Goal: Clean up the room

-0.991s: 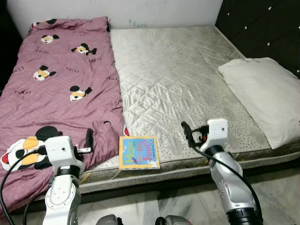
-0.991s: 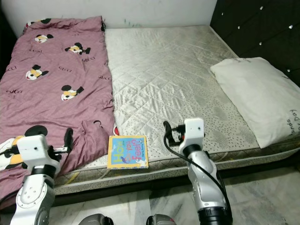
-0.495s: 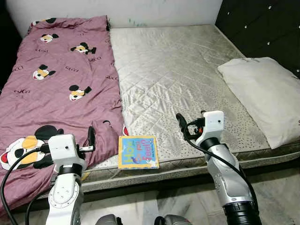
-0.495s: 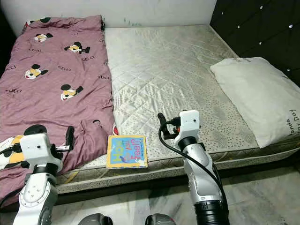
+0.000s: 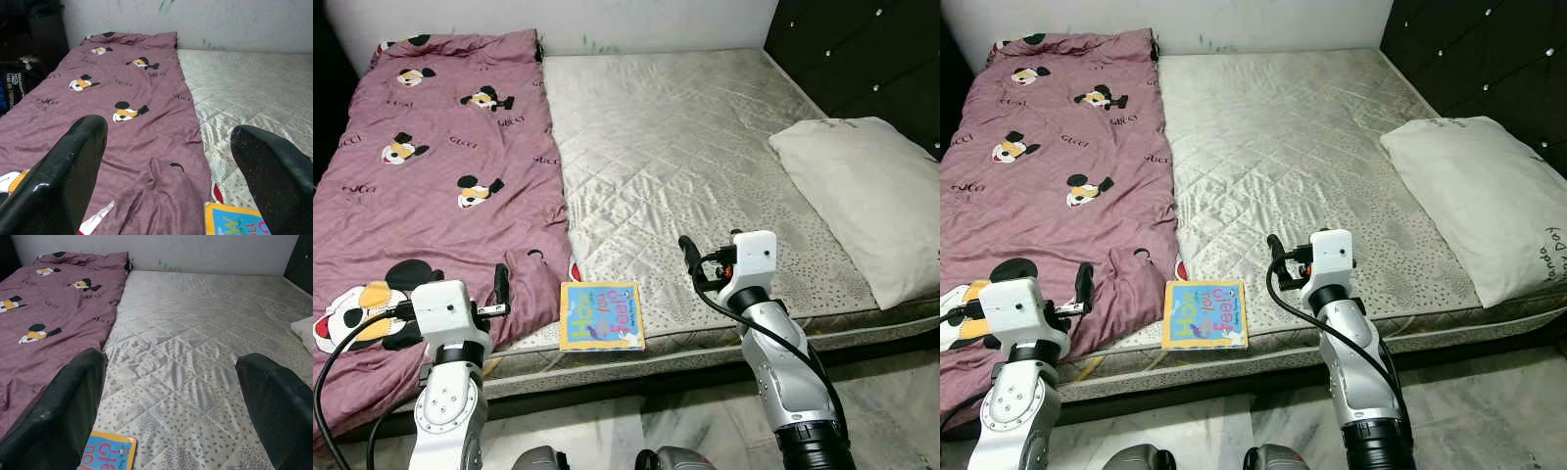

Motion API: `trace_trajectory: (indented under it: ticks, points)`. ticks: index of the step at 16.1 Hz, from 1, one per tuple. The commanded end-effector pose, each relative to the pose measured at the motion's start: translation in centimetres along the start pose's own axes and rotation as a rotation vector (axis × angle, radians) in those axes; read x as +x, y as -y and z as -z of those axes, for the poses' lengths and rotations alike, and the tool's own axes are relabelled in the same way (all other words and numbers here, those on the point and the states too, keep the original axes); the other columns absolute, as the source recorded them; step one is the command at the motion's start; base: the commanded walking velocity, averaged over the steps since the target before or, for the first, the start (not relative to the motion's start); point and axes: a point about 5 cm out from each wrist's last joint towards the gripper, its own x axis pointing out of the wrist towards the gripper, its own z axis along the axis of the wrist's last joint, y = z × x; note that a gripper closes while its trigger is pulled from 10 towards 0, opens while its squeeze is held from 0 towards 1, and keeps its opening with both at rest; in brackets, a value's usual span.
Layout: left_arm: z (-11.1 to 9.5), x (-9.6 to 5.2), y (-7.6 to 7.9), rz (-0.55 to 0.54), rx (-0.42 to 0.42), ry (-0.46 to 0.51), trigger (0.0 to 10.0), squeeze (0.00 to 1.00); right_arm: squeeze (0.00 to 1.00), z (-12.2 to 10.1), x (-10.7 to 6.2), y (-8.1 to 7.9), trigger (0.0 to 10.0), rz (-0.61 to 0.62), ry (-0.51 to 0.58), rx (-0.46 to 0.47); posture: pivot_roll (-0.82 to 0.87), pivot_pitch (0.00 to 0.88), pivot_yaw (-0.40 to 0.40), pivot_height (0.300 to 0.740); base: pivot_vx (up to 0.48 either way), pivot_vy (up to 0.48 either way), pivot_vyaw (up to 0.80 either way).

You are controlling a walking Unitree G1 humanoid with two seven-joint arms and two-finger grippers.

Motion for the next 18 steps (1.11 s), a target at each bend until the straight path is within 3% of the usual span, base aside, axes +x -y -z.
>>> trace_trajectory:
  ticks: [1,9,10,11,13,15,18]
  points:
    - [0.1,0.0,-0.3,-0.017,0.009,-0.004,10.0,0.00,0.00,-0.8,0.2,0.0,10.0,-0.005,0.032,-0.013,-0.06,0.087,-0.013,0.740,0.000,0.000,0.00]
    - [0.1,0.0,-0.3,-0.018,0.008,-0.004,10.0,0.00,0.00,-0.8,0.2,-0.1,10.0,-0.001,0.034,-0.015,-0.06,0.087,-0.013,0.740,0.000,0.000,0.00]
    - [-0.5,0.2,-0.5,-0.041,0.006,0.034,10.0,0.00,0.00,-1.2,0.2,0.1,10.0,0.025,0.051,-0.007,-0.05,0.099,-0.010,0.740,0.000,0.000,0.00]
    - [-2.1,1.2,-0.5,-0.061,0.030,0.118,10.0,0.00,0.00,-2.7,0.8,0.8,10.0,0.133,0.123,-0.055,-0.05,0.095,-0.006,0.740,0.000,0.000,0.00]
    - [-2.2,1.4,-0.4,-0.057,0.030,0.120,10.0,0.00,0.00,-3.0,0.9,1.0,10.0,0.144,0.150,-0.134,-0.05,0.091,-0.008,0.740,0.000,0.000,0.00]
    - [-1.7,1.4,-0.5,-0.055,0.025,0.099,10.0,0.00,0.00,-2.6,0.9,1.1,10.0,0.119,0.102,-0.075,-0.06,0.086,-0.008,0.740,0.000,0.000,0.00]
    - [-1.2,1.3,-0.4,-0.052,0.017,0.079,10.0,0.00,0.00,-2.3,0.7,1.2,10.0,0.120,0.099,-0.076,-0.05,0.085,-0.008,0.740,0.000,0.000,0.00]
